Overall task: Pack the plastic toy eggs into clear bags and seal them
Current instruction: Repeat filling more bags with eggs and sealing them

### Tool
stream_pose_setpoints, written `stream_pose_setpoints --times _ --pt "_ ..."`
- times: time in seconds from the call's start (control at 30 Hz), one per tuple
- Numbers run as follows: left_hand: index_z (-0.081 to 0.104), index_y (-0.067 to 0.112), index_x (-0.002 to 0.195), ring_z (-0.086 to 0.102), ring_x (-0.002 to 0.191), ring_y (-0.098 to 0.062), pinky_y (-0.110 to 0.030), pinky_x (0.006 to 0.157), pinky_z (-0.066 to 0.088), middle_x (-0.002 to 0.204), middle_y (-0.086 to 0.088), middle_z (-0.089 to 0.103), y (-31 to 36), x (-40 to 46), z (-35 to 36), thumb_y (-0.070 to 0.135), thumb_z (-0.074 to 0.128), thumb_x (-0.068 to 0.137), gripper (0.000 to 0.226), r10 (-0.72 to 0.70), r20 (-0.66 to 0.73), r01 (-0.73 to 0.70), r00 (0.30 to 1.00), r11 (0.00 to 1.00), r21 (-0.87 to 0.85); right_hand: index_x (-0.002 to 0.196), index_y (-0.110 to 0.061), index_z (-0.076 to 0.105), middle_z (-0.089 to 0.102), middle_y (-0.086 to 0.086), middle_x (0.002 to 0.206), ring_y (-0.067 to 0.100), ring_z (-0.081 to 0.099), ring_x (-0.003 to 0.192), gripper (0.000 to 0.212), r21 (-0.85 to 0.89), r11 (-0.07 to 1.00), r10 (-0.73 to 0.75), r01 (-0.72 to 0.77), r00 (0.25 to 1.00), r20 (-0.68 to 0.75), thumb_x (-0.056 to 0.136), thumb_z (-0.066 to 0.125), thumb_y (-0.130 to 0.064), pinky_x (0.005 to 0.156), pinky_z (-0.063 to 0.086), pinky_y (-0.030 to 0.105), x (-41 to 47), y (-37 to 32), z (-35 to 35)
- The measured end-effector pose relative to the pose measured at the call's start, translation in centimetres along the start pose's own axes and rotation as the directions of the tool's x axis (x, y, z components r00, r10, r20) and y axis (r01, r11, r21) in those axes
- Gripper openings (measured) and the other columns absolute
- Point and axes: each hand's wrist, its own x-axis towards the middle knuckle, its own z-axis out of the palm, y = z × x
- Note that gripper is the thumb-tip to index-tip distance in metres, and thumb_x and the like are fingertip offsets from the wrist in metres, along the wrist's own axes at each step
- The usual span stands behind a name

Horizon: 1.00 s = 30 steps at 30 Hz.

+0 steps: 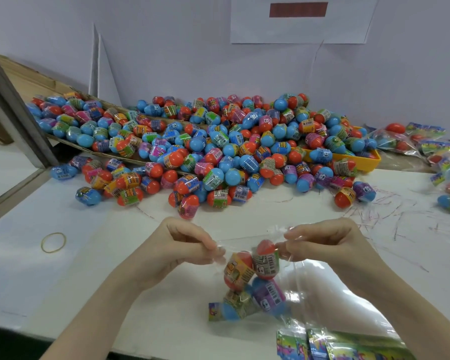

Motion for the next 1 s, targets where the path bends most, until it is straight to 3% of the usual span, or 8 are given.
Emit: stream_pose_setpoints --times 0.07,0.23,0.4,0.57,0.73,0.83,0.9,1.0 --pt "0.075 0.017 0.057 0.07 0.067 -0.016 -0.019 0.059 0.054 0.064 -0.005 0.072 0.0 0.2 -0.2 -0.001 0.068 0.056 0.019 0.014 0.007 -0.014 1.0 0.999 0.044 0.058 -0.017 0.075 0.069 0.006 0.058 0.014 0.067 0.058 0.008 -0.006 0.999 -0.031 0.031 0.999 0.036 0.053 0.069 -0.014 0.056 0.052 0.018 0.1 0.0 0.1" --pt "0.075 0.019 0.058 0.07 0.067 -0.016 -0.018 0.061 0.053 0.066 -0.004 0.072 0.4 0.3 -0.5 0.016 0.072 0.053 0.007 0.081 0.045 -0.085 0.996 0.993 0.085 0.06 -0.017 0.075 0.069 -0.002 0.06 0.008 0.068 0.064 0.015 -0.043 0.993 -0.103 0.109 0.987 0.125 0.061 0.064 -0.007 0.061 0.052 0.015 0.0 0.0 -0.3" --pt "0.074 0.017 0.055 0.07 0.063 -0.016 -0.019 0.059 0.053 0.064 -0.005 0.071 0.2 0.6 -0.6 -0.004 0.067 0.058 0.023 0.092 0.054 -0.098 0.994 0.987 0.127 0.071 -0.013 0.074 0.073 0.0 0.074 0.013 0.071 0.076 0.008 -0.212 0.96 -0.143 0.185 0.97 0.197 0.067 0.074 -0.006 0.068 0.054 0.018 0.3 -0.7 -0.6" --pt "0.074 0.018 0.055 0.069 0.064 -0.014 -0.019 0.061 0.053 0.064 -0.004 0.072 0.2 0.8 -0.9 0.001 0.071 0.057 0.018 0.09 0.058 -0.097 0.994 0.984 0.148 0.075 -0.014 0.073 0.071 -0.015 0.074 0.004 0.069 0.073 0.009 -0.457 0.843 -0.173 0.285 0.947 0.271 0.07 0.074 -0.006 0.066 0.053 0.015 1.0 -1.3 -0.7" --pt "0.077 0.02 0.066 0.069 0.067 -0.013 -0.017 0.063 0.052 0.068 -0.004 0.073 0.2 0.5 -1.0 0.021 0.069 0.057 0.012 0.074 0.065 -0.085 0.995 0.981 0.177 0.073 -0.01 0.075 0.07 -0.009 0.073 0.003 0.066 0.059 0.018 -0.664 0.589 -0.272 0.46 0.887 0.373 0.068 0.061 0.002 0.061 0.054 0.014 1.3 -1.2 -0.5" --pt "0.077 0.021 0.066 0.069 0.068 -0.012 -0.015 0.061 0.052 0.069 -0.004 0.073 0.3 0.4 -0.8 0.029 0.068 0.058 0.015 0.046 0.035 -0.052 0.998 0.982 0.182 0.072 -0.013 0.075 0.07 -0.008 0.07 0.007 0.066 0.057 0.02 -0.661 0.61 -0.258 0.436 0.899 0.355 0.069 0.061 0.001 0.059 0.053 0.016 1.4 -1.0 -0.6" --pt "0.077 0.021 0.064 0.069 0.065 -0.011 -0.015 0.059 0.051 0.067 -0.004 0.073 0.3 0.4 -0.4 0.03 0.078 0.055 0.012 0.056 0.004 -0.056 0.998 0.971 0.233 0.08 -0.019 0.072 0.069 -0.012 0.069 0.003 0.065 0.058 0.023 -0.645 0.65 -0.243 0.402 0.914 0.325 0.069 0.061 -0.001 0.057 0.048 0.009 1.5 -0.9 -0.6" --pt "0.076 0.021 0.06 0.068 0.059 -0.011 -0.015 0.056 0.05 0.064 -0.004 0.072 0.2 0.2 0.2 0.03 0.086 0.04 0.024 0.068 -0.077 -0.043 0.995 0.957 0.286 0.087 -0.027 0.068 0.069 -0.017 0.07 -0.001 0.065 0.061 0.03 -0.619 0.708 -0.197 0.34 0.937 0.289 0.069 0.06 -0.004 0.058 0.045 0.006 1.3 -0.7 -0.6"
